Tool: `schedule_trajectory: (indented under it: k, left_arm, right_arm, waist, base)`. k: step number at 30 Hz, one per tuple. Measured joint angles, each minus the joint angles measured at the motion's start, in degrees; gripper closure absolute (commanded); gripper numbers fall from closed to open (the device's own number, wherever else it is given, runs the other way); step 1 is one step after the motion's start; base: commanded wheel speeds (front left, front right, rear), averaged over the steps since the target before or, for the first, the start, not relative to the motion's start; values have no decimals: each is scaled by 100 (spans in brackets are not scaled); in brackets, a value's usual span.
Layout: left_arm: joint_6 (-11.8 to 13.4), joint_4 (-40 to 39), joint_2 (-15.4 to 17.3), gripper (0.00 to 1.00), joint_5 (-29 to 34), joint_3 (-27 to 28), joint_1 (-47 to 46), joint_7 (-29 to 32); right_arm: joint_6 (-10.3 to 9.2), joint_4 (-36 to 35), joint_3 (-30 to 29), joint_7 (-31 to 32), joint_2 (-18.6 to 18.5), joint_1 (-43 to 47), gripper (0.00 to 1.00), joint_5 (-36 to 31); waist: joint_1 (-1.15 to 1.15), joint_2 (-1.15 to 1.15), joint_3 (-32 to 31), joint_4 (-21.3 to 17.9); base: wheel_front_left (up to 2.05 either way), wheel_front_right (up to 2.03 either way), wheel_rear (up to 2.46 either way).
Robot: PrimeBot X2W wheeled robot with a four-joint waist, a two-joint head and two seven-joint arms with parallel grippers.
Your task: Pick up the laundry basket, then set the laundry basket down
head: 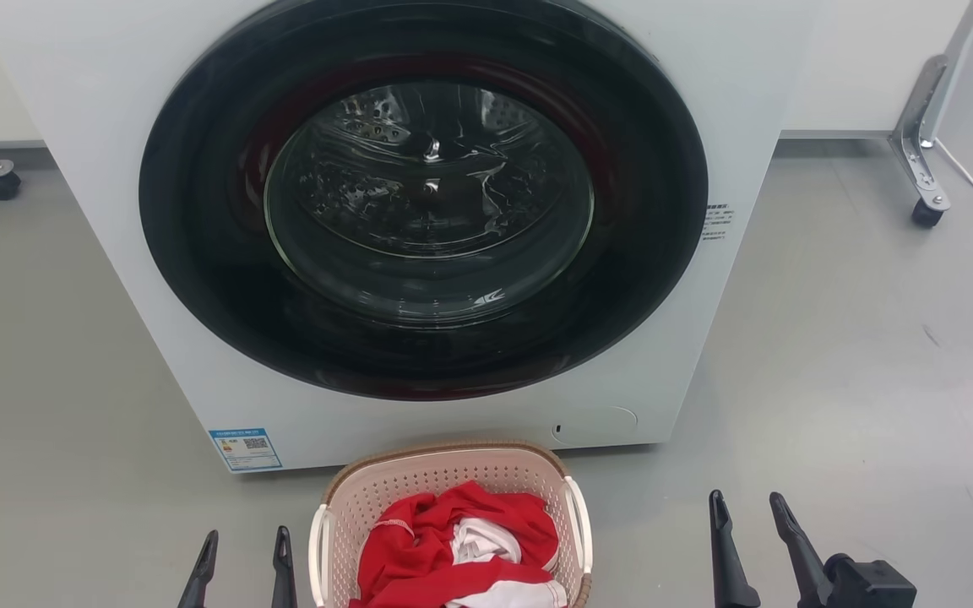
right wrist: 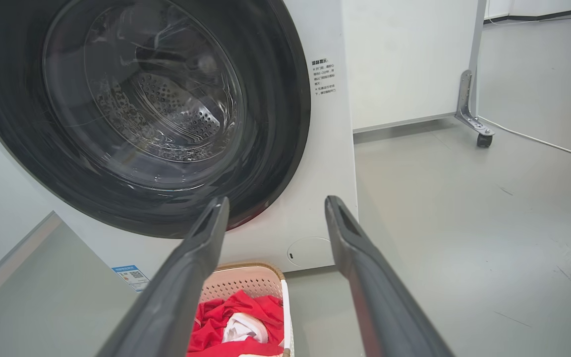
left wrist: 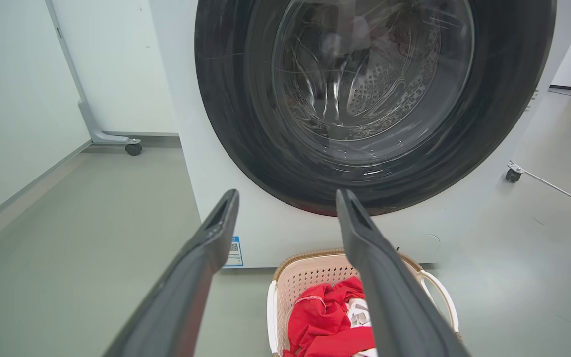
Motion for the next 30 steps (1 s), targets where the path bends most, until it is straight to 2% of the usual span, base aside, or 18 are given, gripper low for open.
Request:
schedule_trajectory:
  k: [4,5,14,30]
  left_arm:
    - [-2,9,-20,0,20,-4,1,2]
    - [-2,9,-20,100,20,-4,1,2]
    - [-64,274,-73,100,-130,19,46,69]
    - [-304,397,-108,100,-1526,301,-77,471]
  right_arm:
    - [1,15,-18,7,19,36,0,-33]
    - [1,15,-18,7,19,36,100,-33]
    - [53,263,-103,68,32,186,100,158]
    - [270,307,-528,455,55,96,100,1388]
  waist:
    - [0,0,11,5]
    - [0,0,11,5]
    - [0,0,14,4]
    - [0,0,20,2]
  base:
    - [0,0,0]
    - [0,0,0]
    - [0,0,0]
    - [0,0,0]
